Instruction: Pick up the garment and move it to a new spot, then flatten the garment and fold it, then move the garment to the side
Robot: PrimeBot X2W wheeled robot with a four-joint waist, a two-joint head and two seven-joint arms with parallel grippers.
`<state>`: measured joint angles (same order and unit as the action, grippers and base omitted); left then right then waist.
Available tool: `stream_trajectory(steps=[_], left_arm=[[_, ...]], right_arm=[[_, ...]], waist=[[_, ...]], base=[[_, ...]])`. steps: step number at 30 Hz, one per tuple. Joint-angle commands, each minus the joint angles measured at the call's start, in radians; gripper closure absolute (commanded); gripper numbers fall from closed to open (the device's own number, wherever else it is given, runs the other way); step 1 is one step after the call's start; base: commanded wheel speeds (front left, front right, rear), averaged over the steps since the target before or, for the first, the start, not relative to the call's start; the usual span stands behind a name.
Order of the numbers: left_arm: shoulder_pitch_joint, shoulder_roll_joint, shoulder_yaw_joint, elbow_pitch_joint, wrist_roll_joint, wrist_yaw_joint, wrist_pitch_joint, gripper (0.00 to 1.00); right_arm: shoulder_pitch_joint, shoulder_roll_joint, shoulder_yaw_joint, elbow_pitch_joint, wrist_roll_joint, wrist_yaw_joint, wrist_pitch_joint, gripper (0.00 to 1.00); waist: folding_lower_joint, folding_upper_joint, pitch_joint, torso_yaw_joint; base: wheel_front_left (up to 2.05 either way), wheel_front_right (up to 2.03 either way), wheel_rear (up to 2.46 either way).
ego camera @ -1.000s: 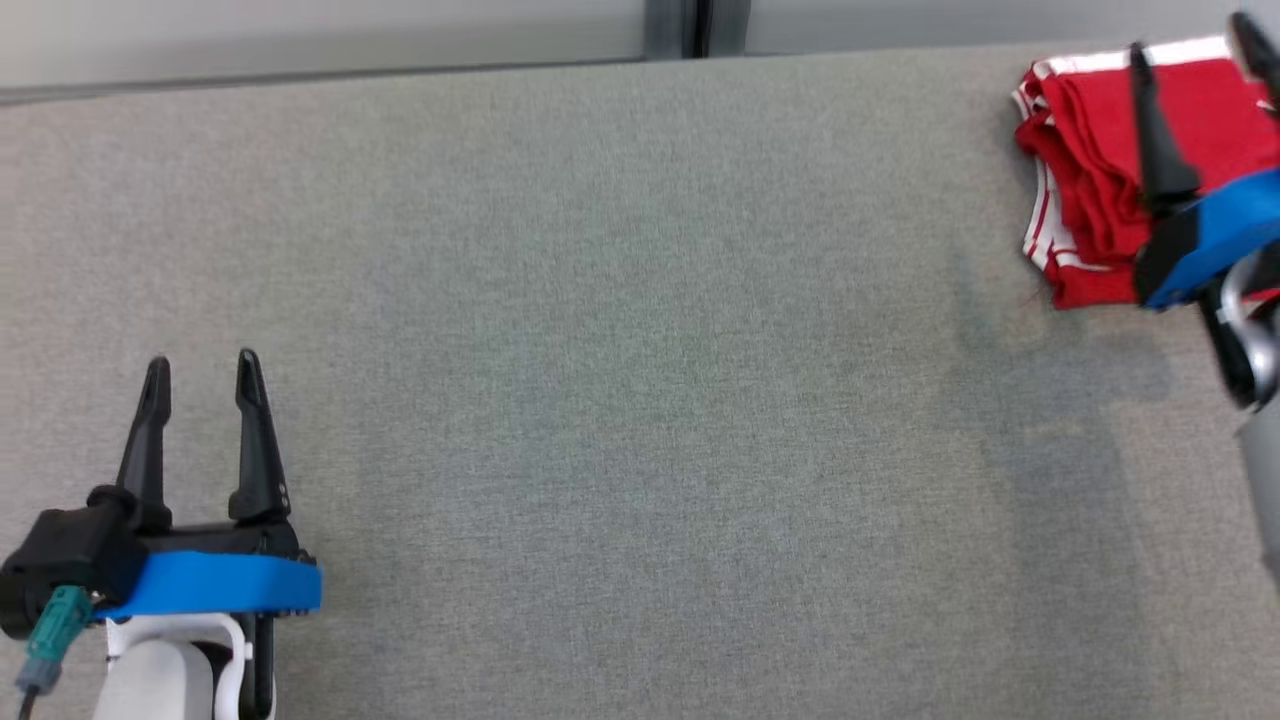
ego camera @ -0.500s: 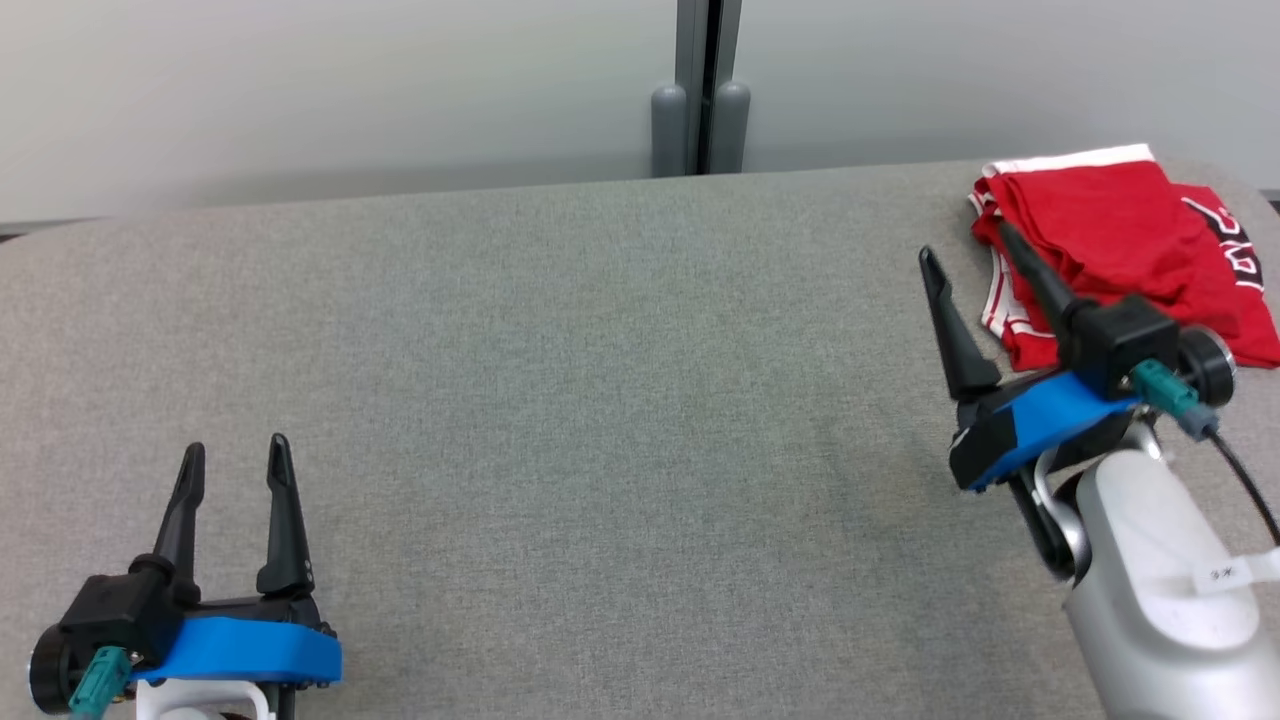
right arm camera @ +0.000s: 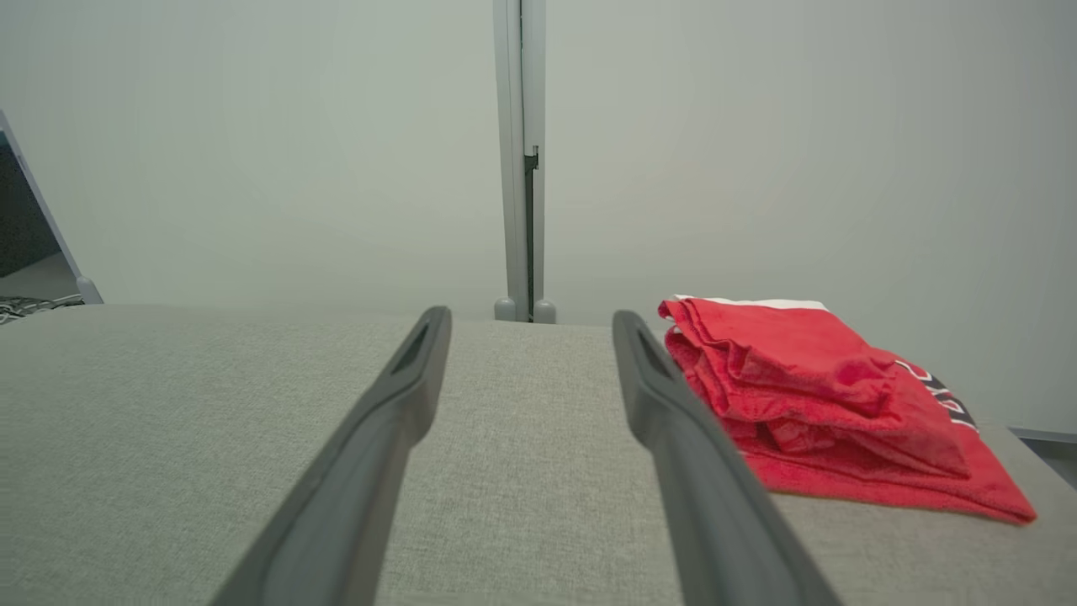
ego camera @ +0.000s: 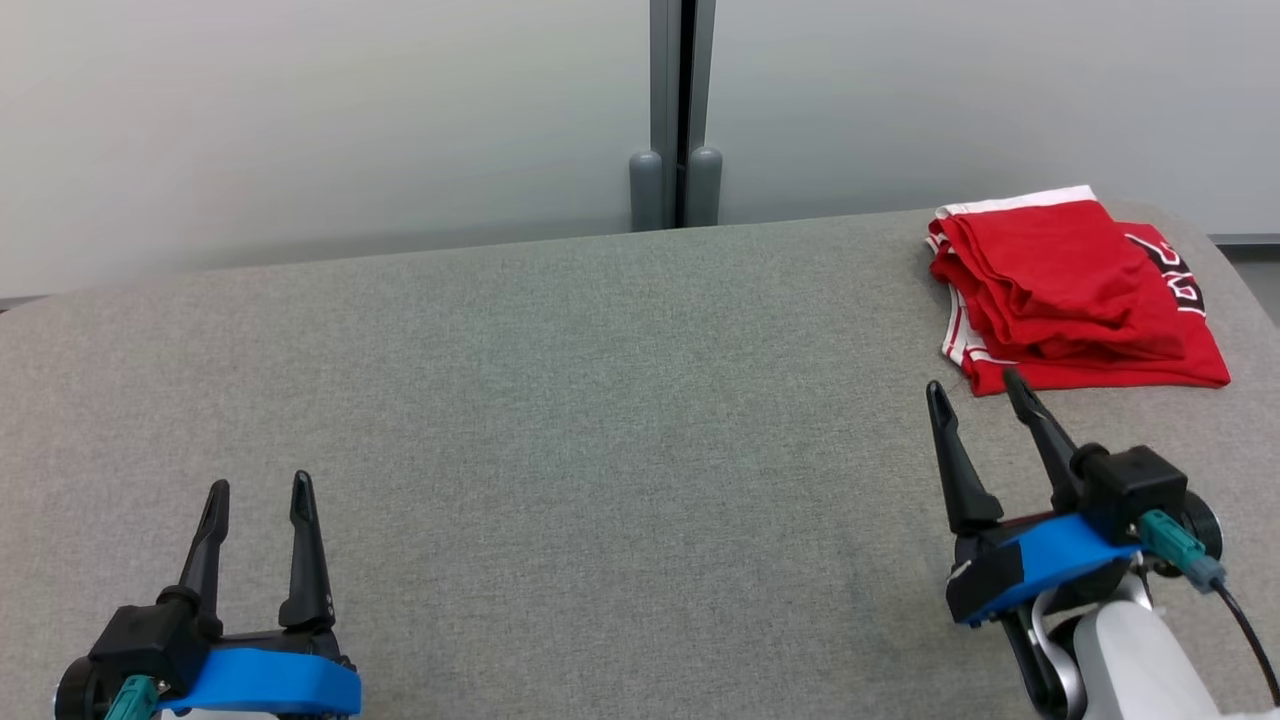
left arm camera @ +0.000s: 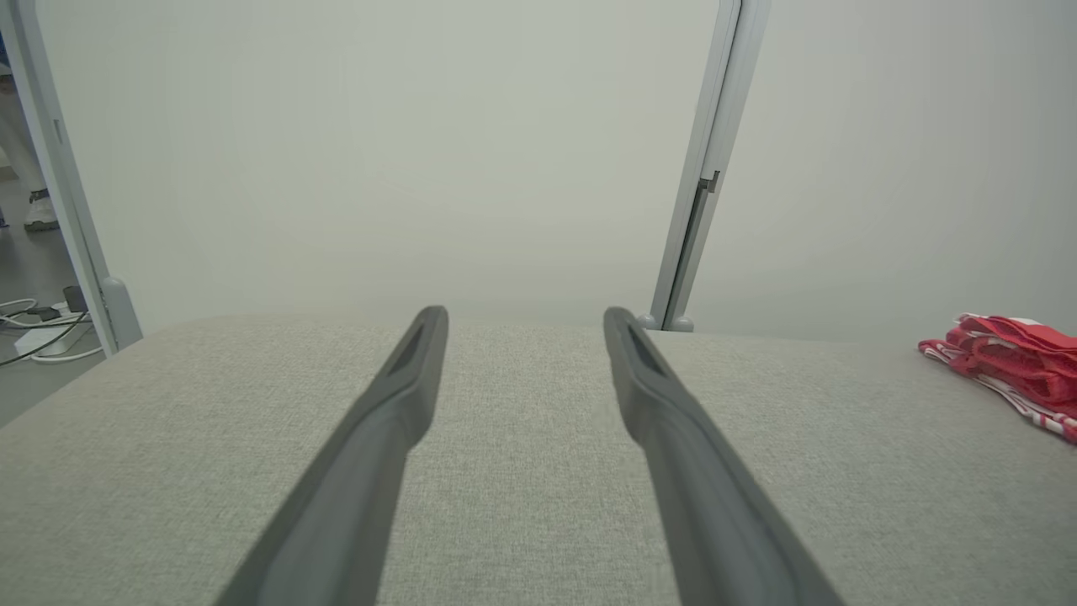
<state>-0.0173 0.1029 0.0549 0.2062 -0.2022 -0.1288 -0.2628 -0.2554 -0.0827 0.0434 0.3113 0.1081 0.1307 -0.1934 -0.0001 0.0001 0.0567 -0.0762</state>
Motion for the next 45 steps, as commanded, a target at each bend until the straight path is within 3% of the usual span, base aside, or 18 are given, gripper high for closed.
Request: stream_trajectory(steps=[1,14,30,31,36,45], left_arm=[[0.01,0.001,0.001,0.001,0.005,0.003,-0.002,0.0],[0.02,0.006,-0.006,0.007,-0.004,0.006,-0.002,0.0],[0.011,0.013,-0.011,0.021,-0.029,0.006,-0.002,0.0],[0.01,0.013,-0.012,0.02,-0.032,0.005,-0.002,1.0],[0.032,-0.006,-0.007,0.061,-0.027,0.005,0.007,1.0],[0.013,-0.011,0.005,0.063,-0.177,0.004,0.051,1.0]], right_arm=[[0.026,0.007,-0.006,-0.017,-0.002,0.0,0.004,0.0],[0.152,0.033,-0.045,-0.145,0.006,0.0,0.05,0.0],[0.138,0.032,-0.033,-0.093,0.049,0.0,0.029,0.0],[0.136,0.032,-0.033,-0.09,0.051,0.0,0.026,1.0],[0.163,0.033,-0.034,-0.052,0.046,0.0,0.035,1.0],[0.159,0.033,-0.049,-0.052,0.206,0.0,0.067,1.0]], waist=[[0.0001,-0.0001,-0.005,-0.003],[0.0001,-0.0001,-0.025,0.014],[0.0001,-0.0001,-0.033,0.026],[0.0001,-0.0001,-0.033,0.026],[0.0002,-0.0001,-0.034,0.027],[0.0002,-0.0001,-0.035,0.03]], base=[[0.0,0.0,0.0],[0.0,0.0,0.0],[0.0,0.0,0.0],[0.0,0.0,0.0],[0.0,0.0,0.0],[0.0,0.0,0.0]])
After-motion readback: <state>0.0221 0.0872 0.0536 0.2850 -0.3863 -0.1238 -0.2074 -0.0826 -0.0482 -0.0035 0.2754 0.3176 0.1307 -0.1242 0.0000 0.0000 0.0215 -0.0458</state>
